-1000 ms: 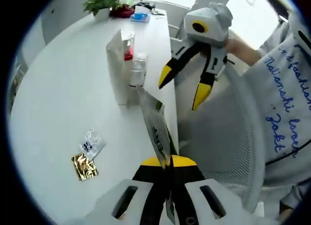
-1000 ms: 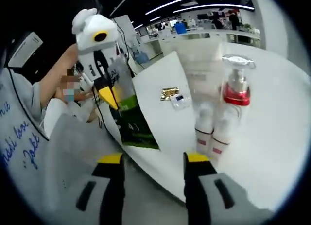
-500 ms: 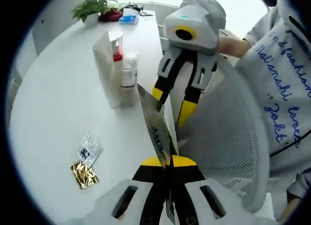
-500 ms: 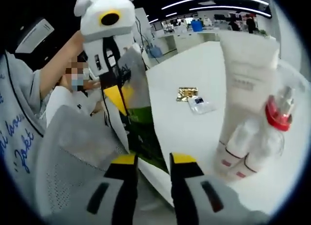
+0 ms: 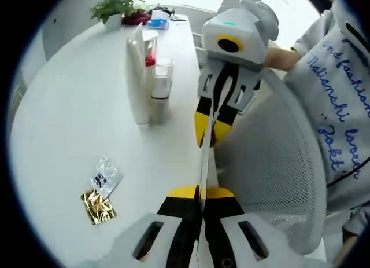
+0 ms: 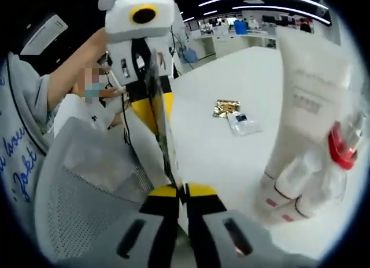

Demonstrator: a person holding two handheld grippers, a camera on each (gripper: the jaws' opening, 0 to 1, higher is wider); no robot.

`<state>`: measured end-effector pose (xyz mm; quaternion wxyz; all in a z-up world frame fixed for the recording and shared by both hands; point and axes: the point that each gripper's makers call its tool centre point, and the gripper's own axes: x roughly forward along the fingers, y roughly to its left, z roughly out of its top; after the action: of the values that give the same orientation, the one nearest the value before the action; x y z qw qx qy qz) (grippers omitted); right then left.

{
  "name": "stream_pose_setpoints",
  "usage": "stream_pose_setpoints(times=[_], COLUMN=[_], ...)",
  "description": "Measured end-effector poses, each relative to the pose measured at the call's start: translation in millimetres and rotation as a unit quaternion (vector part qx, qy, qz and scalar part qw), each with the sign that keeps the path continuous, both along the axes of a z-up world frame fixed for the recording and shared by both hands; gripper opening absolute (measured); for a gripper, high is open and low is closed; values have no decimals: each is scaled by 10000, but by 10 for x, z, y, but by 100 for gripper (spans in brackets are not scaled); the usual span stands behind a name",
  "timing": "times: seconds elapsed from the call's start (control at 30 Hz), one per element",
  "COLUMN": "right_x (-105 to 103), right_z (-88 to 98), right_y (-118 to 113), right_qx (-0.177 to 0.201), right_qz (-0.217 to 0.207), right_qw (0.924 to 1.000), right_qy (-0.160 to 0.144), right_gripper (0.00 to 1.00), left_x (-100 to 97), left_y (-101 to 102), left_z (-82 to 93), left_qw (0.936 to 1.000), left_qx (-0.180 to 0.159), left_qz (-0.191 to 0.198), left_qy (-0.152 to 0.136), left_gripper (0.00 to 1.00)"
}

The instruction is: Arrange the skincare products in the storage area until every visible bottle or jar stands upright without overlapping.

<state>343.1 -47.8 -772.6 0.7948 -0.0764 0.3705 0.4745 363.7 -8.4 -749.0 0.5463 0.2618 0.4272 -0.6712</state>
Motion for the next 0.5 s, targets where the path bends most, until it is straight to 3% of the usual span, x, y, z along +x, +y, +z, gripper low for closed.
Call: stream_pose_setpoints(times=[0.1, 0.2, 0.33, 0.4, 0.5], right_x=[24, 25, 27, 37, 47], right_z=[-37, -63, -88, -92, -100], right_y=[-10, 0, 25, 39, 59], right_qx=[-12, 67, -52, -64, -70], right_qz=[-63, -110, -42, -32, -31], right_qw=[10000, 9997, 9998, 9998, 9998], right_qy=[33, 202, 189, 196, 206], right_gripper=[2, 1, 1, 1, 1], left_x=[46, 89, 64, 96, 147], left_y=[-19, -113, -170, -197, -323], left_z=[-26, -7, -22, -49, 13], left_qw=[9999, 9989, 9988, 9989, 9961], left_qx=[-75, -411, -464, -436, -779], left_qz=[63, 44, -46, 4, 408], left_qy=[-58, -206, -166, -175, 85], left_gripper=[0, 9, 19, 18, 14])
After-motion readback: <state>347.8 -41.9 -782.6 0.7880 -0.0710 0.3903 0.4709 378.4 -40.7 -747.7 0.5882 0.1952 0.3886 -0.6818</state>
